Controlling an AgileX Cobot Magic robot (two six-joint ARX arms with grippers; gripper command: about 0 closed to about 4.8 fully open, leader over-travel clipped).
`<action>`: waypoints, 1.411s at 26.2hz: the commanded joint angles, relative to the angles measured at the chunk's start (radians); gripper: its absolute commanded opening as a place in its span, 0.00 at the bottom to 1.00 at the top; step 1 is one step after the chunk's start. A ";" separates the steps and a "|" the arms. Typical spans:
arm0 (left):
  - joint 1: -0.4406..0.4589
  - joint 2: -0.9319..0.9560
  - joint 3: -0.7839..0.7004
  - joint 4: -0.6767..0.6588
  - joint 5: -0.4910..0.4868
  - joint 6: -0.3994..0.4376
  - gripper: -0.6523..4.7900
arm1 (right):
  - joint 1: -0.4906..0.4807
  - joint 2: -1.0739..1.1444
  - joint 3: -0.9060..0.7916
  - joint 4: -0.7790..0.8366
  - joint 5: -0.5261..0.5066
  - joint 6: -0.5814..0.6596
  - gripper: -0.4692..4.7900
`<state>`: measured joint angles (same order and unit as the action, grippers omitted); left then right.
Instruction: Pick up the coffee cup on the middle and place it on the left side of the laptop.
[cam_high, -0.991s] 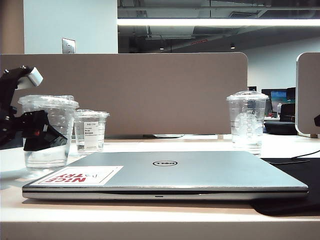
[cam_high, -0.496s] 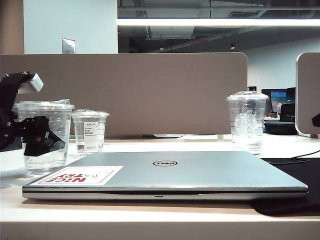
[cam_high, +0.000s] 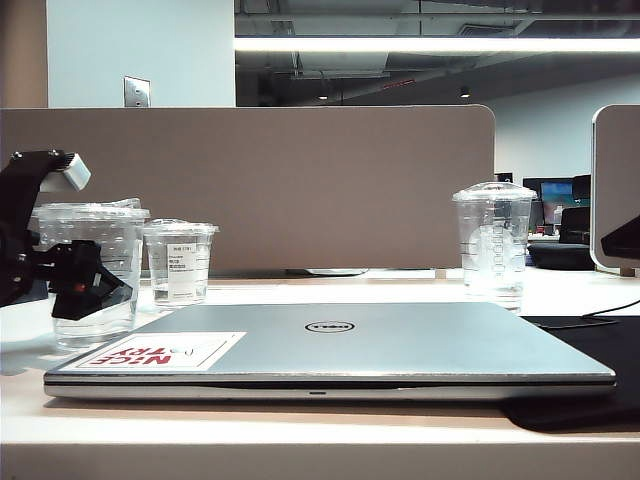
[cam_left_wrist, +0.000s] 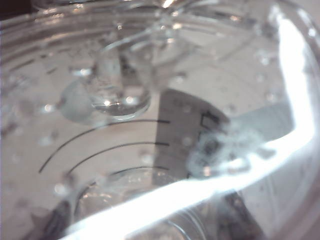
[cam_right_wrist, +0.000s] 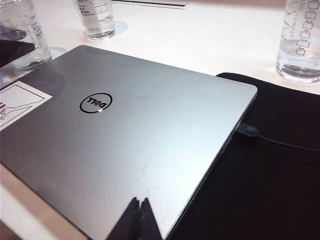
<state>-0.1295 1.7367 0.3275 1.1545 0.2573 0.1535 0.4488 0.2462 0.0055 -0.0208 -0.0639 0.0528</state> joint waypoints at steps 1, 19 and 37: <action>0.001 0.006 -0.005 -0.048 -0.008 0.002 0.87 | 0.000 0.000 -0.004 0.017 -0.002 -0.001 0.08; 0.001 -0.412 -0.122 -0.343 -0.126 0.071 1.00 | 0.000 -0.001 -0.004 0.017 -0.002 -0.001 0.08; 0.000 -1.409 -0.121 -0.954 -0.454 -0.011 0.11 | -0.399 -0.184 -0.005 0.017 -0.005 -0.001 0.08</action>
<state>-0.1299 0.3851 0.2031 0.2222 -0.1684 0.1440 0.0666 0.0696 0.0055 -0.0216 -0.0692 0.0528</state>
